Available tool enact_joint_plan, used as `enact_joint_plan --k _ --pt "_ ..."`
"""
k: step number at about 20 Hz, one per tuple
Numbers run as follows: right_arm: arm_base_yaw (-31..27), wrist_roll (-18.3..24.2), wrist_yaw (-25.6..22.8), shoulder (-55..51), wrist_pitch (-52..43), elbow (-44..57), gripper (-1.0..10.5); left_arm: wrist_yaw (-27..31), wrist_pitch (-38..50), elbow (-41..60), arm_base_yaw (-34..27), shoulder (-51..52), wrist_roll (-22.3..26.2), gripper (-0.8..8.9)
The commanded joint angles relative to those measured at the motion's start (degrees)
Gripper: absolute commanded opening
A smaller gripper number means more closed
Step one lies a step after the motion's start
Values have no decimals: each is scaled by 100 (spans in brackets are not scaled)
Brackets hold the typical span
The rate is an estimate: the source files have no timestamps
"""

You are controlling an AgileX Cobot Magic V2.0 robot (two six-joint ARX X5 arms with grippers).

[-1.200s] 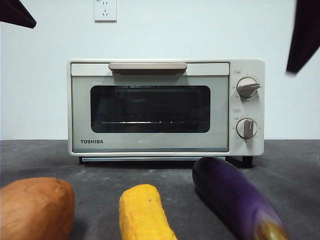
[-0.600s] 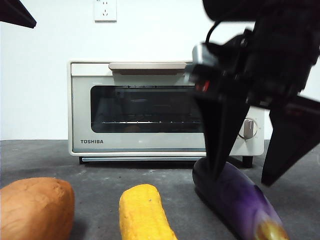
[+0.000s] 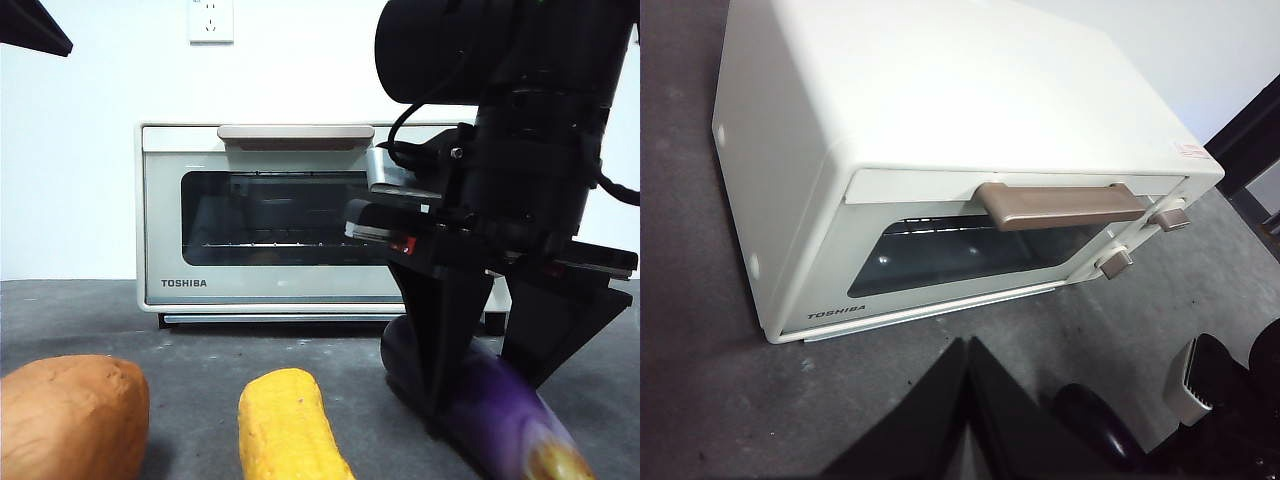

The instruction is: Take the eggplant from the table,put the eggplant in the oven

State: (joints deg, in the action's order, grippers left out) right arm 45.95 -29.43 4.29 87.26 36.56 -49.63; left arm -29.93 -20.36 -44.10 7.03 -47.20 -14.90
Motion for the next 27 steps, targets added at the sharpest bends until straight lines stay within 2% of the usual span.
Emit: enact_joint_plan --k 1,4,7,13,15,20,23,27 --pt "59 -59 -26 101 -11 -96 171 -4 68 -118 13 -39 72 7" --pt "59 -57 -24 -238 289 -111 171 -4 138 -118 20 -46 46 7" --pt "59 -55 -24 -1080 549 -111 171 0 229 -210 166 -166 26 7" --pt "42 184 -140 -3130 595 -111 171 0 140 -1263 973 -1495 79 7" --pt "42 186 -319 -3670 658 -111 171 68 -164 -1864 1296 -2135 326 7" --pt "42 181 -599 -4535 872 -111 171 868 -1220 -3362 1871 -3591 1060 7" --pt "42 181 -903 -4868 1056 -111 171 1123 -1351 -3956 2085 -4260 1287 7" --pt "42 177 -1156 -5189 1287 -111 171 1268 -1331 -4190 2229 -4739 1432 7"
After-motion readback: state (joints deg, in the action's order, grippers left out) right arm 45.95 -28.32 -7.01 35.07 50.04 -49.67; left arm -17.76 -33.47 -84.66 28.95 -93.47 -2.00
